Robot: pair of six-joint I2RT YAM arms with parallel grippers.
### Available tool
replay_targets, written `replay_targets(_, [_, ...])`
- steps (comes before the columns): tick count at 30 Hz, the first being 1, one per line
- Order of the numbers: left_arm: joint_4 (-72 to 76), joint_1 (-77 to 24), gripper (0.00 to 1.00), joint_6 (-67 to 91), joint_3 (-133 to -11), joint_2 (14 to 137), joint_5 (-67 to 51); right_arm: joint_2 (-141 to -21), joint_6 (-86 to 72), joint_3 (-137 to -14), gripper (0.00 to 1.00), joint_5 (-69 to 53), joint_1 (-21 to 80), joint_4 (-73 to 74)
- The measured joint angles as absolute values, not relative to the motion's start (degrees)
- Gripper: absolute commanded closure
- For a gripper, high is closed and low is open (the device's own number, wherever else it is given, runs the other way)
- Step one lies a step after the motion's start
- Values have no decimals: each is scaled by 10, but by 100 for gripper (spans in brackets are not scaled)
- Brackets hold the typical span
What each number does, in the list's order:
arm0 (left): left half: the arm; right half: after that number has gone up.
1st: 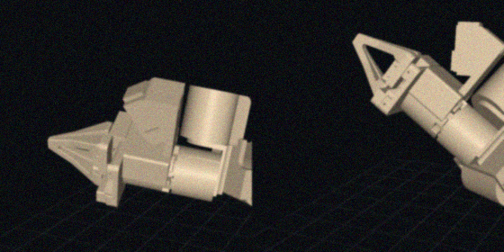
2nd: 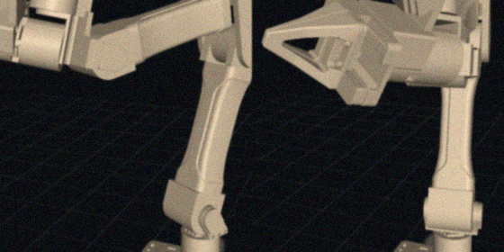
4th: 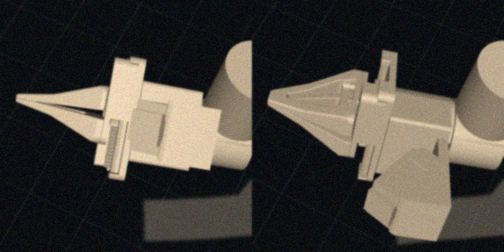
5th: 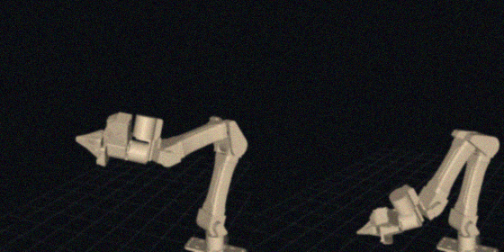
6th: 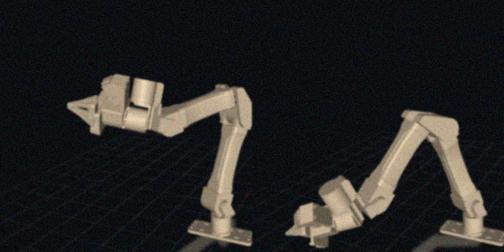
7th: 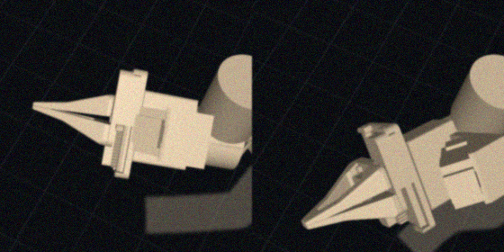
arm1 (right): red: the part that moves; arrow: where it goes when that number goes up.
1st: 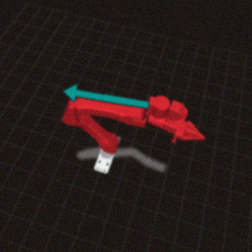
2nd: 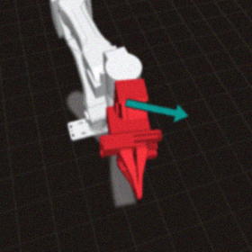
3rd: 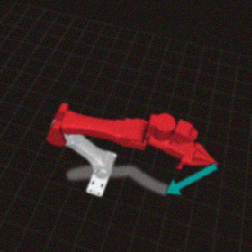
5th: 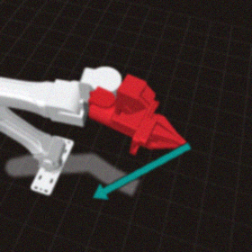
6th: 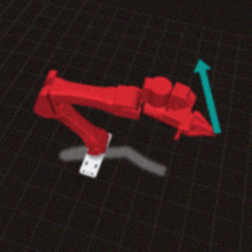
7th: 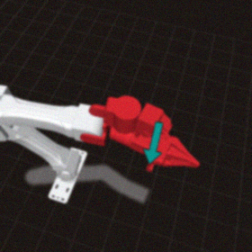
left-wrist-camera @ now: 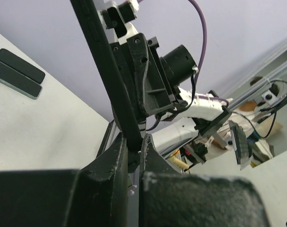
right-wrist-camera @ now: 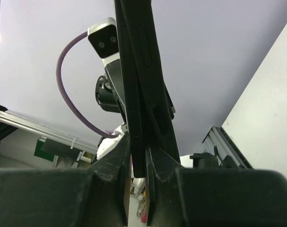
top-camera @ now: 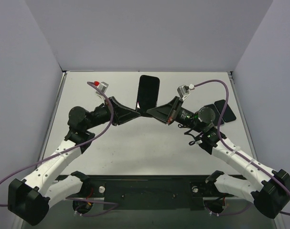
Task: Take the phone out of the phone case
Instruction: Remove the phone case from the phone.
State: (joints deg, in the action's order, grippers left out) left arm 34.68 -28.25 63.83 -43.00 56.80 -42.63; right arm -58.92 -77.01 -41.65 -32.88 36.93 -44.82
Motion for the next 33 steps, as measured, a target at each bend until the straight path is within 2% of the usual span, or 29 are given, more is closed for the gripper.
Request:
replay_targets(9, [351, -244, 100, 595, -435, 565, -489, -616, -839, -416, 100, -359, 368, -493])
replay_targets(21, [313, -234, 100, 551, -437, 554, -482, -632, -895, -416, 100, -359, 363, -502])
replay_targets(31, [98, -210, 100, 367, -434, 526, -427, -630, -1006, -422, 100, -337, 345, -653])
replay_targets(32, [91, -210, 96, 364, -434, 526, -426, -629, -1006, -422, 100, -338, 345, -656])
replay_targets(33, [91, -210, 79, 364, -433, 526, -428, -628, -1005, -422, 100, -338, 345, -656])
